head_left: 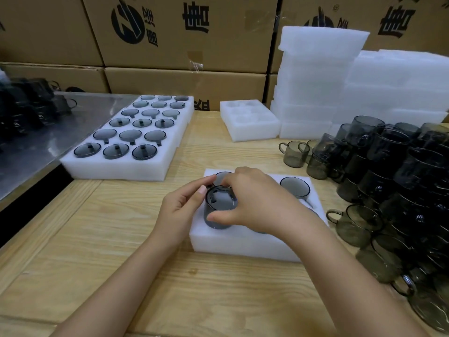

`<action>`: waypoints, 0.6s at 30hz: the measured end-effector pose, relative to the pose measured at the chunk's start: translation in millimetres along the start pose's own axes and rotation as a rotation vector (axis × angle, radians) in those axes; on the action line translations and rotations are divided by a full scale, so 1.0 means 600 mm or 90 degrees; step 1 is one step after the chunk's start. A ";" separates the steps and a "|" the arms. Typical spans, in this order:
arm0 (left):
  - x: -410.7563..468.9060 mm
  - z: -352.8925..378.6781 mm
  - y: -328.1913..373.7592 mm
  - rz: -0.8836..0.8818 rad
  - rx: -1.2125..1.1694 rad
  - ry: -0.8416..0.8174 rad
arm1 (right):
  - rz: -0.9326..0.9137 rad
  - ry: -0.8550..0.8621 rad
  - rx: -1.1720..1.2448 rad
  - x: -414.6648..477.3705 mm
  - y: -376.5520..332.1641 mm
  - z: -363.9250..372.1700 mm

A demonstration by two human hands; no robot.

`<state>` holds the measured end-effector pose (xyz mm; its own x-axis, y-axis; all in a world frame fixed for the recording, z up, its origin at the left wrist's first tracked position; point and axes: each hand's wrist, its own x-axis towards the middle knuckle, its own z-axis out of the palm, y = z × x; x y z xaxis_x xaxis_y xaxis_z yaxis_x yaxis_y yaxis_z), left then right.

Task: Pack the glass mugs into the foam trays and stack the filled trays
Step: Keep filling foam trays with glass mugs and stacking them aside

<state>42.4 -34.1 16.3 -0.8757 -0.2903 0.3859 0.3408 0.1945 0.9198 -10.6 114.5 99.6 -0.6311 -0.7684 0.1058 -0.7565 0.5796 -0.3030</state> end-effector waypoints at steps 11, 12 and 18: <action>-0.002 -0.001 0.000 -0.031 -0.012 -0.035 | -0.003 0.009 0.038 0.000 0.000 0.003; -0.002 -0.001 0.001 -0.035 -0.015 -0.040 | -0.009 0.002 0.035 0.001 0.003 0.002; -0.007 -0.002 0.003 0.009 0.118 0.009 | -0.019 -0.002 0.012 0.007 0.012 0.012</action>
<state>47.0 -33.6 16.5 -0.8661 -0.2986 0.4010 0.2835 0.3673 0.8859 -17.1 113.5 91.1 -0.6084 -0.7856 0.1123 -0.7713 0.5520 -0.3170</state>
